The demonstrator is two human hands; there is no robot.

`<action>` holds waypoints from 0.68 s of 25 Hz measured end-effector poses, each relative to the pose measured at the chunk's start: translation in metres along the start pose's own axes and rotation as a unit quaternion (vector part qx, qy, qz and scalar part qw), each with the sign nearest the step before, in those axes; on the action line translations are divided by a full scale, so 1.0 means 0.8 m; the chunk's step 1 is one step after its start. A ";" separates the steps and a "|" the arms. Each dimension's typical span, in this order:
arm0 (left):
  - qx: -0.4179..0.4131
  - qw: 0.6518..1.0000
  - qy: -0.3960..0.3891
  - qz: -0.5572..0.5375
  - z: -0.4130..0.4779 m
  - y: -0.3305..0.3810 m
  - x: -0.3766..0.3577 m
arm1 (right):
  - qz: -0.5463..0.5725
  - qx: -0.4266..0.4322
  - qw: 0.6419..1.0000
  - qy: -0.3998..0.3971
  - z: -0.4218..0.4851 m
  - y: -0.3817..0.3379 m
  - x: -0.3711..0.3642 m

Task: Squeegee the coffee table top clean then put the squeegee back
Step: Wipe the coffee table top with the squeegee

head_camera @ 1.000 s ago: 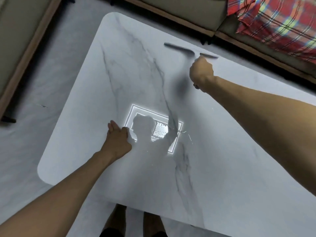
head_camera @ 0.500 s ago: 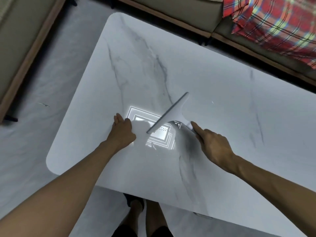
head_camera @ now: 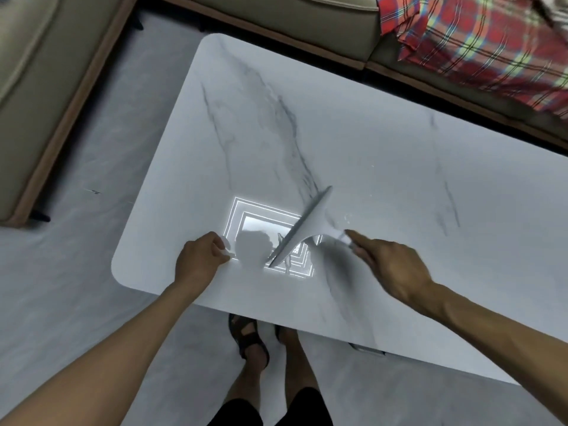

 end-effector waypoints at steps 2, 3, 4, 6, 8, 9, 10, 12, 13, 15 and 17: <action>0.042 0.998 0.042 -0.007 -0.011 -0.026 0.012 | -0.023 0.114 0.993 -0.029 0.001 -0.061 -0.045; 0.060 0.996 0.062 -0.004 -0.016 -0.038 0.016 | -0.031 0.167 0.984 -0.054 -0.001 -0.093 -0.071; 0.068 0.995 0.078 0.011 -0.021 -0.048 0.019 | -0.038 0.212 0.973 -0.081 -0.003 -0.124 -0.095; 0.062 0.991 0.105 0.052 -0.025 -0.062 0.018 | -0.059 0.275 0.949 -0.140 -0.005 -0.174 -0.146; 0.057 0.992 0.105 0.051 -0.025 -0.071 0.006 | -0.081 0.302 0.937 -0.156 -0.002 -0.199 -0.175; 0.060 0.993 0.094 0.035 -0.025 -0.073 -0.004 | -0.086 0.297 0.938 -0.160 0.004 -0.200 -0.180; 0.063 0.995 0.078 0.022 -0.026 -0.071 -0.015 | -0.088 0.286 0.940 -0.164 0.010 -0.195 -0.180; 0.061 0.997 0.047 0.012 -0.030 -0.061 -0.034 | -0.084 0.267 0.948 -0.154 0.018 -0.175 -0.168; 0.055 0.998 0.034 0.010 -0.031 -0.052 -0.045 | -0.082 0.253 0.953 -0.149 0.022 -0.157 -0.161; 0.037 0.999 0.007 0.020 -0.034 -0.031 -0.065 | -0.057 0.202 0.968 -0.135 0.028 -0.105 -0.137; 0.005 0.999 -0.020 0.050 -0.032 -0.006 -0.086 | -0.036 0.137 0.983 -0.114 0.025 -0.041 -0.109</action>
Point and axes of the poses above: each hand's wrist, its own z-axis towards the middle knuckle, its own x-axis out of the back of the hand, y = z × x, the point moved 8 cm from there along z, towards the middle knuckle, and after that the axes turned 6 degrees about z, right-handed, at the moved point
